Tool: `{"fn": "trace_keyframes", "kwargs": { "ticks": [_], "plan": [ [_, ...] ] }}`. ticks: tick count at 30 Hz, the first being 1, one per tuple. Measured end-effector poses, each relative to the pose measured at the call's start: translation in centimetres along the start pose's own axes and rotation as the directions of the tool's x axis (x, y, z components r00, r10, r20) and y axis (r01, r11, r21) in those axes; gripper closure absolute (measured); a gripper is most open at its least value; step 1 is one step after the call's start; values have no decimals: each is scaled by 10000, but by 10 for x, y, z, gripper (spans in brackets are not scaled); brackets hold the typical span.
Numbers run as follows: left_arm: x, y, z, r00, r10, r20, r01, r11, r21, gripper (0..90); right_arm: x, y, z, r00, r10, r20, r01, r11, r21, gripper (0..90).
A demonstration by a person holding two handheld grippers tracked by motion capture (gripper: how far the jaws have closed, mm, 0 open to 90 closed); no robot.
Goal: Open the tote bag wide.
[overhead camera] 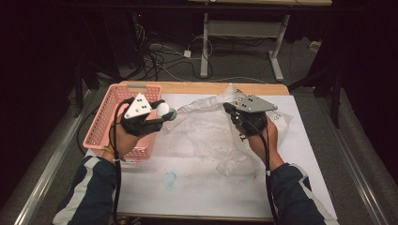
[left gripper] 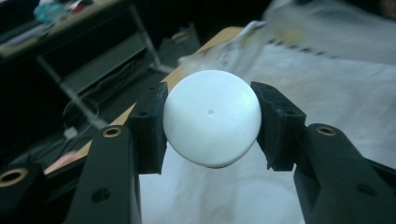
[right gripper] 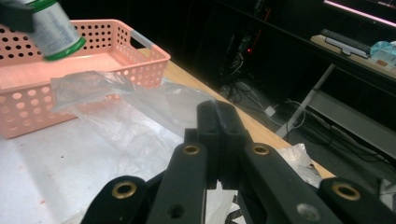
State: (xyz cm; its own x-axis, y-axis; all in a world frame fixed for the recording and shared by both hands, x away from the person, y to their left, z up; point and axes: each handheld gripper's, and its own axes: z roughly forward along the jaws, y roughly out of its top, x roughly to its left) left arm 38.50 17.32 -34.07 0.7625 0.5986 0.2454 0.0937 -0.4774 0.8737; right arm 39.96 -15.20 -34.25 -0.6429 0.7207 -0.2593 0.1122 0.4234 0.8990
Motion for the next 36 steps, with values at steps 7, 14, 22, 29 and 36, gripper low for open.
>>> {"fn": "trace_keyframes", "kwargs": {
  "ticks": [7,14,22,29,36],
  "plan": [
    [-58,9,37,9834,1517,998,-1547,9877,233,481,4,-1,-4,9998,9,-200,-11,10000,-90,900],
    [-80,-8,87,9725,1567,1720,-1734,9810,865,480,9,-2,-5,9981,-41,-622,34,9999,-104,900],
    [-94,-25,141,9712,1355,1961,-1691,9715,1664,480,13,-3,-5,9962,28,-872,-35,10000,-75,900],
    [-91,-35,161,9836,732,1648,-1071,9725,2068,475,12,-9,-1,9956,72,-931,-61,9999,119,900],
    [-100,-27,135,9820,1297,1370,-1499,9774,1491,415,10,-14,3,9957,139,-917,-106,9993,358,900]
  ]
}}
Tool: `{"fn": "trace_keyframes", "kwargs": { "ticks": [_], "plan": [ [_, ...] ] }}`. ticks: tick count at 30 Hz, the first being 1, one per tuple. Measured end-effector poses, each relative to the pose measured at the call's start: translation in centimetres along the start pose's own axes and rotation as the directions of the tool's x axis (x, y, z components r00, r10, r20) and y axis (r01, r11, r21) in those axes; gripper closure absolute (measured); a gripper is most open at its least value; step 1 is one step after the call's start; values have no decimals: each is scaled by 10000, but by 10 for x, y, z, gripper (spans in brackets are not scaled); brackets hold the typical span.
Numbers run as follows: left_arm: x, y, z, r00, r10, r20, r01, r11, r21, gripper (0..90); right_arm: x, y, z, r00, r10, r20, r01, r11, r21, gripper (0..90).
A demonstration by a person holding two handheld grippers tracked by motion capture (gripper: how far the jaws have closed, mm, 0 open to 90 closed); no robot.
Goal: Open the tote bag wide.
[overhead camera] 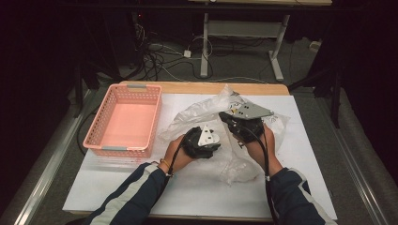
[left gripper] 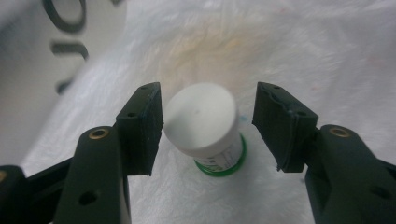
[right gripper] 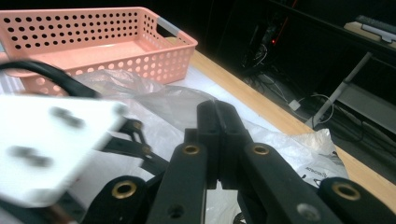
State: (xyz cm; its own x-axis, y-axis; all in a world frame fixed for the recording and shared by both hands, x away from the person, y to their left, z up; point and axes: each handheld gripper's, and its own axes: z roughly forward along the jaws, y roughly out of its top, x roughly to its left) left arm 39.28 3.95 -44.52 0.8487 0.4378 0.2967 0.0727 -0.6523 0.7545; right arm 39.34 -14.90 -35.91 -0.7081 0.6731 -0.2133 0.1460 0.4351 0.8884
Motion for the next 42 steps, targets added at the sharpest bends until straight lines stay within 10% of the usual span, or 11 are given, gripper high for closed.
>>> {"fn": "trace_keyframes", "kwargs": {
  "ticks": [8,13,17,25,31,37,42],
  "plan": [
    [-12,1,-67,9953,856,-456,-884,9940,-641,414,-2,-6,-2,10000,-7,34,6,9998,213,900],
    [-4,-11,-103,9936,414,-1047,-532,9923,-1122,351,-4,-11,-4,10000,3,80,-6,9992,412,900],
    [15,-32,-122,9778,-694,-1975,452,9912,-1244,258,-6,-14,-5,10000,35,36,-37,9985,552,900],
    [25,-46,-103,9769,-1220,-1757,1230,9924,-52,212,-4,-21,-13,9997,11,-248,7,9973,728,900],
    [33,-50,-89,9587,-1806,-2198,2021,9761,796,227,-5,-28,-21,9981,178,-588,-132,9969,777,900],
    [38,-56,-82,9639,-2257,-1413,2424,9634,1147,488,-9,-31,-26,9971,393,-648,-349,9971,679,900],
    [37,-55,-83,9734,-2029,-1068,2146,9701,1135,785,-10,-33,-25,9978,371,-542,-336,9974,645,878]
  ]
}}
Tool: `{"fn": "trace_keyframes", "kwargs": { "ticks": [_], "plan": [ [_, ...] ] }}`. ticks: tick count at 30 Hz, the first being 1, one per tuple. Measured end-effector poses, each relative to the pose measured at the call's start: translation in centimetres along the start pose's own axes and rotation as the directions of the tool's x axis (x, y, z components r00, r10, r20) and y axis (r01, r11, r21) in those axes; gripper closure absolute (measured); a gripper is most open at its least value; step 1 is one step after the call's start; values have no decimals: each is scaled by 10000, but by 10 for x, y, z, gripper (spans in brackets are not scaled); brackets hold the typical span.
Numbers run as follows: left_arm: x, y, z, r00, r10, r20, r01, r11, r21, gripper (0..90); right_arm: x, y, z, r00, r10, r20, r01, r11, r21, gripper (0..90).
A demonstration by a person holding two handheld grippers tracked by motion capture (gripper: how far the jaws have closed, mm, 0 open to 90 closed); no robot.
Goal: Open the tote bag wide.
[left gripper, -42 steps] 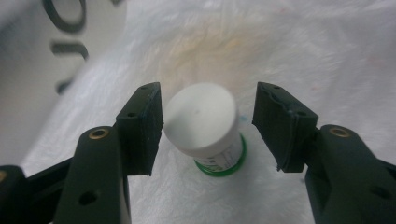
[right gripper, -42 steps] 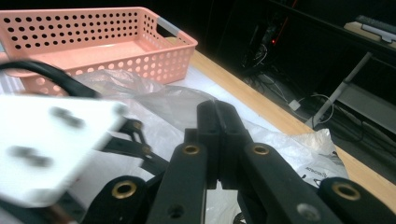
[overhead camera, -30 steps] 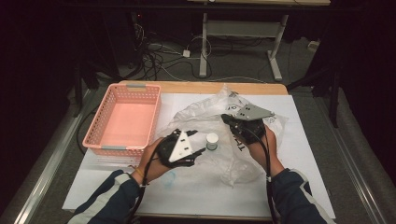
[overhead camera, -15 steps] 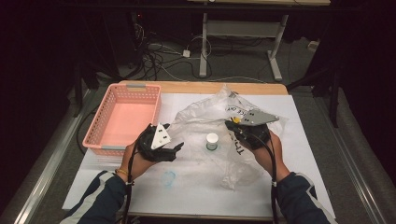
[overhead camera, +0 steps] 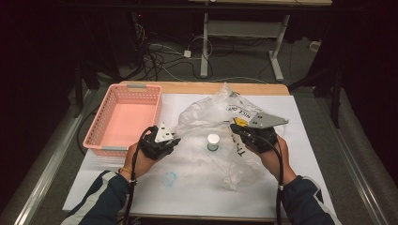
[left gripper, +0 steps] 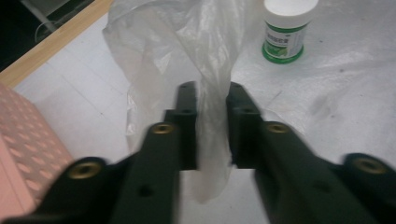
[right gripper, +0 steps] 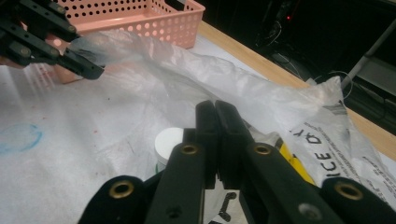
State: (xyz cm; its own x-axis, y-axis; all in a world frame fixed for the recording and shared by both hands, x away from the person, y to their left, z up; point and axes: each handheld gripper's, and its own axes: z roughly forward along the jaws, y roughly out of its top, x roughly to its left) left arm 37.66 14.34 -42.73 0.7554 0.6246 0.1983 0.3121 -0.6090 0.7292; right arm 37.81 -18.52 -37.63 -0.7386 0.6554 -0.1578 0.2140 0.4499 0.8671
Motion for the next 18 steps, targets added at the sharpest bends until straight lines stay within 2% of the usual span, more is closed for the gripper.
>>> {"fn": "trace_keyframes", "kwargs": {
  "ticks": [3,6,9,11,13,15,16,18],
  "plan": [
    [-1,0,-2,9997,176,145,-175,9998,-103,828,2,-1,-1,10000,-15,46,16,9999,-141,742],
    [-2,0,-3,9996,222,175,-219,9995,-218,842,6,0,-10,9999,-114,62,117,9990,-427,547],
    [-2,-1,-3,9993,321,204,-315,9991,-286,841,14,-4,-26,9995,-304,-8,303,9964,-794,460],
    [-3,-2,-2,9989,416,233,-410,9989,-234,841,20,-11,-36,9995,-113,-292,88,9965,-837,422],
    [-4,-2,-1,9985,494,255,-489,9986,-189,842,31,-19,-43,9971,-324,-682,275,9970,-724,368],
    [-5,-2,0,9983,552,175,-549,9984,-155,842,42,-28,-48,9946,-583,-853,543,9974,-480,338],
    [-5,-2,0,9986,503,188,-500,9986,-163,842,46,-32,-48,9916,-541,-1174,510,9983,-298,311],
    [-5,-3,1,9983,557,173,-555,9984,-124,842,52,-42,-49,9884,-645,-1378,679,9975,197,269]
  ]
}}
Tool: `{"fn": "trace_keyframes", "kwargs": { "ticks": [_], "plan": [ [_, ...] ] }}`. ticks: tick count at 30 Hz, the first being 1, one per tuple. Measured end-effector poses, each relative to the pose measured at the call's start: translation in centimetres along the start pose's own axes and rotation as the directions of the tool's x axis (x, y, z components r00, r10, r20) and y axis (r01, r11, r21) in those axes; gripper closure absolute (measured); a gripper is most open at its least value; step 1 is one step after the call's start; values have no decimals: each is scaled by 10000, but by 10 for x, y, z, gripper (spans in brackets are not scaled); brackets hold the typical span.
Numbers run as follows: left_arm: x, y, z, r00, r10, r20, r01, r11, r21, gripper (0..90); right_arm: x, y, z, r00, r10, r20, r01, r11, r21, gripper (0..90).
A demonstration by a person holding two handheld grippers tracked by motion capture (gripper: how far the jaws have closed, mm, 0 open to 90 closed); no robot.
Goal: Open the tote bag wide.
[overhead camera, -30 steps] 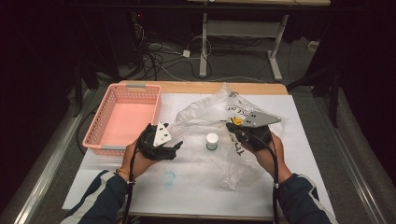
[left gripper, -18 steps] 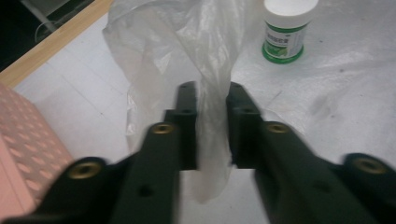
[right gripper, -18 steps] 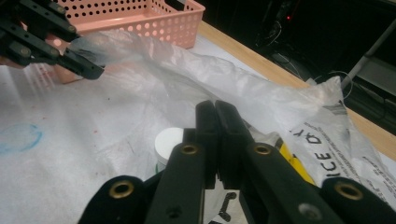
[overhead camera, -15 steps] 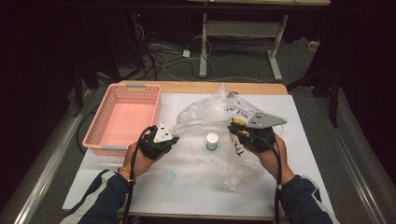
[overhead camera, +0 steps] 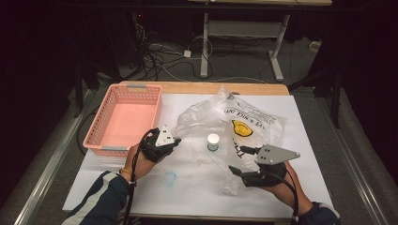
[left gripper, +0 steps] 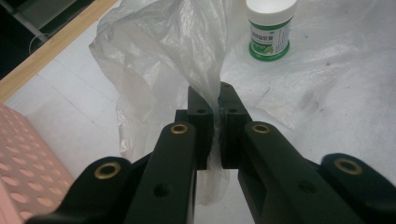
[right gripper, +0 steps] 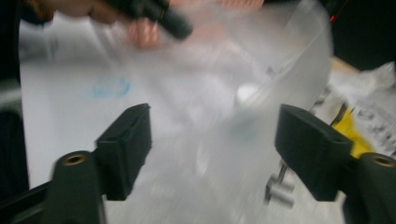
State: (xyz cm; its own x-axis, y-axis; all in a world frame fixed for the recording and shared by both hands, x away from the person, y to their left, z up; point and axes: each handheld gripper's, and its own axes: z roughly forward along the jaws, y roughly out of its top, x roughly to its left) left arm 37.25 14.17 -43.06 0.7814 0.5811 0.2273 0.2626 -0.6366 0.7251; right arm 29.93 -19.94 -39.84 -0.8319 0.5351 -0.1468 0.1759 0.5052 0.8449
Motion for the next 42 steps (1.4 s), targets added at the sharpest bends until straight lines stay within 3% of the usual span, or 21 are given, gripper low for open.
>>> {"fn": "trace_keyframes", "kwargs": {
  "ticks": [4,6,8,12,13,14,16,18,22,27,31,33,42],
  "plan": [
    [0,-1,1,9998,51,-174,-50,10000,38,841,3,-23,5,9997,30,-258,-11,9972,750,251],
    [0,0,1,9995,92,-297,-89,9999,75,841,1,-34,13,9991,-379,-190,402,9894,1398,275],
    [0,0,1,9993,102,-362,-101,9999,30,841,-5,-43,22,9979,-545,-337,601,9783,1983,388],
    [1,0,-1,9990,121,-432,-123,9999,-42,841,-16,-55,38,9981,-362,-502,497,9528,2994,604],
    [1,0,-1,9990,121,-432,-123,9999,-42,841,-16,-55,38,9981,-362,-502,497,9528,2994,604],
    [1,0,-1,9990,92,-434,-96,9999,-74,841,-19,-60,42,9985,-91,-546,261,9473,3194,698],
    [1,0,-1,9990,112,-437,-115,9999,-71,841,-21,-60,43,9974,82,-718,150,9484,3168,789],
    [1,0,-1,9991,107,-414,-111,9999,-90,841,-20,-58,43,9990,-49,-437,190,9449,3269,857],
    [1,0,-2,9990,117,-441,-123,9998,-151,841,-19,-55,40,9997,-149,-182,198,9520,3054,884],
    [6,1,-10,9977,31,-671,-49,9996,-274,842,-21,-46,30,9998,221,-4,-216,9779,2079,890],
    [11,1,-16,9967,-77,-804,42,9990,-438,842,-23,-37,23,9995,240,228,-271,9885,1485,892],
    [15,1,-21,9939,-22,-1105,-29,9989,-460,842,-25,-32,20,9993,243,267,-274,9923,1210,894],
    [20,1,-18,9946,-113,-1028,54,9983,-577,842,-41,-24,10,9957,402,830,-442,9979,476,897]
  ]
}}
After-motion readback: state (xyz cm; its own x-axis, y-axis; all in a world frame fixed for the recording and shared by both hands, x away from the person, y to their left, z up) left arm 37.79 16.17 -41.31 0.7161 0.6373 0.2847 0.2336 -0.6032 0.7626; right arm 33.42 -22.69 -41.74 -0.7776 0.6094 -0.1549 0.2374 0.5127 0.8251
